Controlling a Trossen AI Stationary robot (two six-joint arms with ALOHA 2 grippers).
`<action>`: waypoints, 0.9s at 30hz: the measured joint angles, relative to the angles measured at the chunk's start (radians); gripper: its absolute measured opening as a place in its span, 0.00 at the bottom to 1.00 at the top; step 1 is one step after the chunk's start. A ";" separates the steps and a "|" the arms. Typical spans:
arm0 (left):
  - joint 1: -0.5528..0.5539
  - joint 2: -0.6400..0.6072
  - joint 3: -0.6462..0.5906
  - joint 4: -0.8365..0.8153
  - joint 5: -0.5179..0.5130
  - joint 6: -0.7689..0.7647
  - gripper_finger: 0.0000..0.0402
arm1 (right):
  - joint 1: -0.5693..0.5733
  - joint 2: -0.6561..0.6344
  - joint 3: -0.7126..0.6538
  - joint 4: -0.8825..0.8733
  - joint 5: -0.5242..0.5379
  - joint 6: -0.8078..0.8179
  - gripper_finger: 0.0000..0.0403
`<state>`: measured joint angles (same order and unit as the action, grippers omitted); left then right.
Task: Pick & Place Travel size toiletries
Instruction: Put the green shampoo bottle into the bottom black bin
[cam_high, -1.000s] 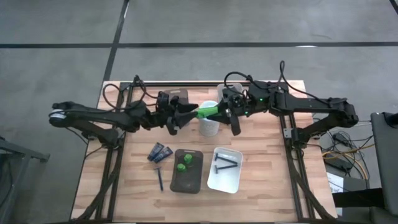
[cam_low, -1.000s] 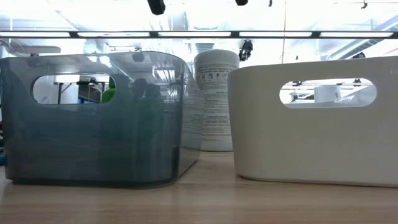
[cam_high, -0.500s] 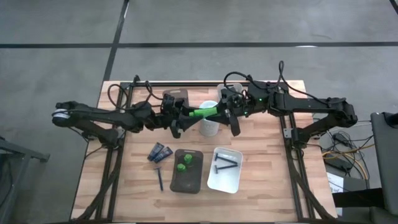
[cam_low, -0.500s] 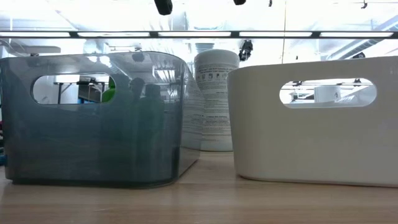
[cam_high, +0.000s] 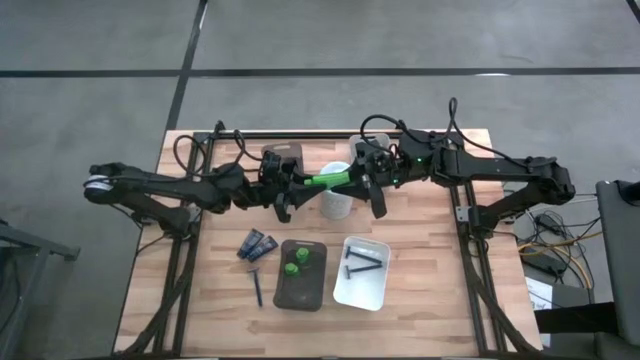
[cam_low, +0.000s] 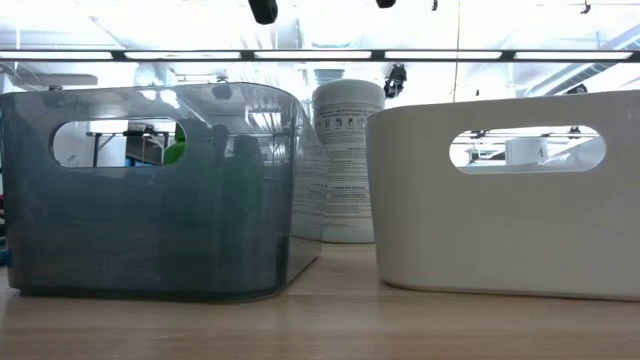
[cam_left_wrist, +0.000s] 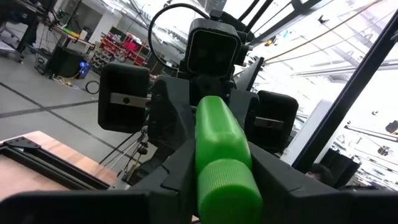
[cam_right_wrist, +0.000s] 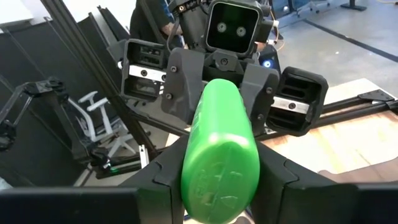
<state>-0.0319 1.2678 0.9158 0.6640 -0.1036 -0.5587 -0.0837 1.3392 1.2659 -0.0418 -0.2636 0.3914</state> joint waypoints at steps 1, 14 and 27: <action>0.000 0.000 0.000 0.000 0.000 -0.002 0.28 | 0.000 0.000 0.000 0.000 0.000 0.001 0.30; 0.000 -0.033 0.083 -0.265 0.070 -0.022 0.28 | 0.000 -0.040 0.000 -0.141 -0.010 0.019 0.54; -0.070 -0.010 0.421 -1.073 0.174 0.029 0.29 | 0.000 -0.213 0.000 -0.488 -0.006 0.004 0.69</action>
<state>-0.1022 1.2578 1.3373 -0.4090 0.0700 -0.5301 -0.0841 1.1262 1.2659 -0.5296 -0.2692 0.3958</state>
